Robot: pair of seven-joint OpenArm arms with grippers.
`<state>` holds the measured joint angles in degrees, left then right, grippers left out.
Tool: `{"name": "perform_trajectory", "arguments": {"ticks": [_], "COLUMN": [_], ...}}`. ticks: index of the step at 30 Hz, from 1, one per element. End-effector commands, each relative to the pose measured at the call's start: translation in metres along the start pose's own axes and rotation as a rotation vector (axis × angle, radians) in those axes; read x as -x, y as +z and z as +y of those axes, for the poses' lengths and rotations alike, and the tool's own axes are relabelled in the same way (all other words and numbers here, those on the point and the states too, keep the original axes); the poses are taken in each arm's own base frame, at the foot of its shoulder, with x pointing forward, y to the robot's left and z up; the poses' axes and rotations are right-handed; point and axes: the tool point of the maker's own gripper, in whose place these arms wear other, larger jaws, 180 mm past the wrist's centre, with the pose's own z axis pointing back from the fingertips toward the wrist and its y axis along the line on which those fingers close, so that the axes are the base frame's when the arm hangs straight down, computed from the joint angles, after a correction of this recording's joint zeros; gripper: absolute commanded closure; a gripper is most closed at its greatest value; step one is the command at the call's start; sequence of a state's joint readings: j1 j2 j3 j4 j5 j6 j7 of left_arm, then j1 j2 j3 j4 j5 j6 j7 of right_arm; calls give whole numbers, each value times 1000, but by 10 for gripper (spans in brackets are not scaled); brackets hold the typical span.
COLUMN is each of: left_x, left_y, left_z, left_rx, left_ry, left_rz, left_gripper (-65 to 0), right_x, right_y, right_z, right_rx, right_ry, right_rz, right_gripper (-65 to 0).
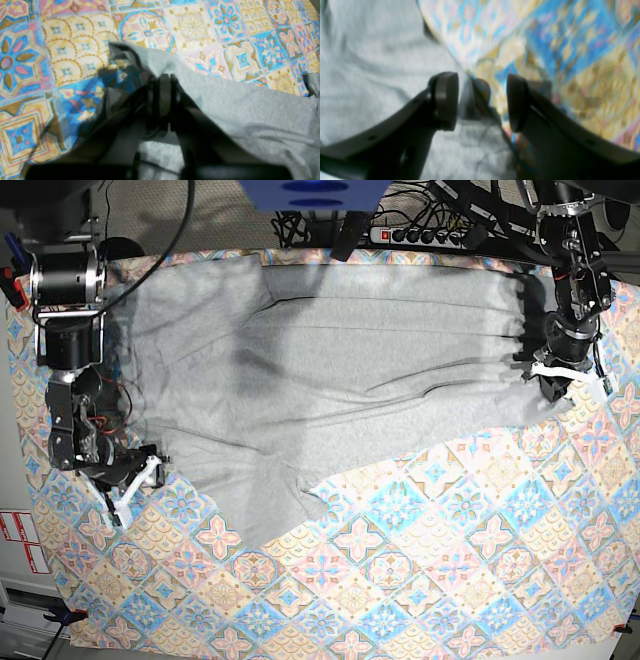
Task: Fold the T-shirt properly
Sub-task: 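Drag the grasped side edges toward the arm bases, folding the shirt over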
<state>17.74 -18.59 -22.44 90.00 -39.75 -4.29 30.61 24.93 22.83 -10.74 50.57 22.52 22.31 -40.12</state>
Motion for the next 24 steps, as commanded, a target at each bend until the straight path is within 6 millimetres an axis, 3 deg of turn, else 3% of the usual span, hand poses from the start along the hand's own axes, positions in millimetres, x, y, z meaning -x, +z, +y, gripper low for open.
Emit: {"name": "perform_trajectory", "arguments": {"ticks": [1,7,13,15,20,24], "left_x": [-17,-17,-17,-18,-18,-18], "left_y": [1,1,1,0,0,0], "left_z": [-2,-2,-3,-3,-3,-3], "left_rx": [11,11,12,12,12,12], "left_ry": [-9,-9,-9,-9,-9,-9], "left_rz": [-48,-48,-49,-50,-50,-50], "left_gripper": [0,0,0,0,0,0], "right_x": [-17,3,10,10,13,13], "right_y": [1,-15,-19,-20,-19,-12], "right_z": [0,1,11,12,29,47], "right_rx": [-6,-10,-29,-32,-116,-178], "right_ry": [7,14,19,17,53,101], "right_rz": [-40,-1,14,14,9,-25], "right_gripper": [-306,-304,-295,-241,-6,-3]}}
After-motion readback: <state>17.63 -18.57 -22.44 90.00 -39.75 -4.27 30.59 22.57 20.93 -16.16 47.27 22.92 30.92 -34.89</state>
